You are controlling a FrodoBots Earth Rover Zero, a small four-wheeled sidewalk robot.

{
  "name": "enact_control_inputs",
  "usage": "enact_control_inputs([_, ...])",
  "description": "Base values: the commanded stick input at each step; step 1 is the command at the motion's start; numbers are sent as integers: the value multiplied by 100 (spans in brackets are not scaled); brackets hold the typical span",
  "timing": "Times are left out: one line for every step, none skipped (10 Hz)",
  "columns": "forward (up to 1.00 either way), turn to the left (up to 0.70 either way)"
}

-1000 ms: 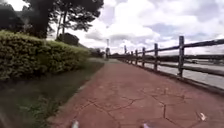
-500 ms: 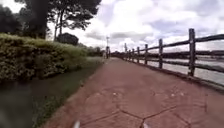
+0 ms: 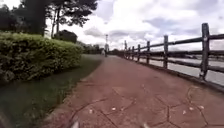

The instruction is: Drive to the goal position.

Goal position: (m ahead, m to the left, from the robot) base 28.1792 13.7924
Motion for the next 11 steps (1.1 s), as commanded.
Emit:
enact_control_inputs([100, -20])
enact_control_inputs([100, -27])
enact_control_inputs([100, -21])
enact_control_inputs([100, -1])
enact_control_inputs([100, 0])
enact_control_inputs([100, 0])
enact_control_inputs([100, -9])
enact_control_inputs([100, -27])
enact_control_inputs([100, -27])
enact_control_inputs([100, 0])
enact_control_inputs([100, 0])
